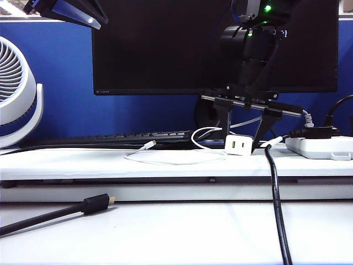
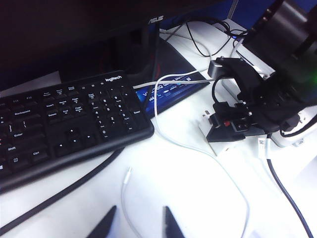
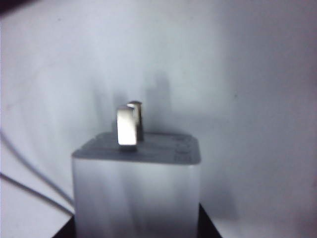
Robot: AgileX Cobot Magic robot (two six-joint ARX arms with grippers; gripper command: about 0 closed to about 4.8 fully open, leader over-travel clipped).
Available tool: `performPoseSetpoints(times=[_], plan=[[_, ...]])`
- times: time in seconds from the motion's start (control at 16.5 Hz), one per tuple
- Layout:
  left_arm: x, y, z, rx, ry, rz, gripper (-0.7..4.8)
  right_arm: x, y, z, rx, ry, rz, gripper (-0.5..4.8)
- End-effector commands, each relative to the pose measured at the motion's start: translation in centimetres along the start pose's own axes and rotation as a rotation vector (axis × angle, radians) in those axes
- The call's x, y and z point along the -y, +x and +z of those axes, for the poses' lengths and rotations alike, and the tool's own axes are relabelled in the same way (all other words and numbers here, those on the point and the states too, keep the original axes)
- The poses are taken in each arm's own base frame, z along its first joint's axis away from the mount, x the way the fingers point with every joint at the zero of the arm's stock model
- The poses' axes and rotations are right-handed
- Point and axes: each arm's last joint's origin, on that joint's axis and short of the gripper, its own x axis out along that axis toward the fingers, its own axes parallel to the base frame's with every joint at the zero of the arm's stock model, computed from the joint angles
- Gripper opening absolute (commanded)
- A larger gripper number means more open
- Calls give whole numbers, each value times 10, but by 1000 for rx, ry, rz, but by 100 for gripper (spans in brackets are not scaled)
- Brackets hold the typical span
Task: Pick up the Type-C charging cable and the charging base, insert one end of the Type-C charger into the corresponding slot on the base, and finally place the plugged-in charger back on the table.
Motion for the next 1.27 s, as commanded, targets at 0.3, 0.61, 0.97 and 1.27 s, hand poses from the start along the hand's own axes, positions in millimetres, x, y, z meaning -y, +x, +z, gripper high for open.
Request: performPoseSetpoints(times=[0.3, 0.61, 0.97, 1.27], plan=[[1, -2, 3, 12, 8, -5, 122, -17, -27, 4, -59, -37, 373, 156], [1, -2, 3, 11, 10, -3, 121, -1, -89, 11, 65, -35, 468, 156], [-1, -1, 7, 52, 31, 18, 121, 9, -173, 17, 343, -235, 784, 157], [-8, 14, 9, 99, -23, 9, 121, 0, -208, 16, 460, -499, 1074, 156]])
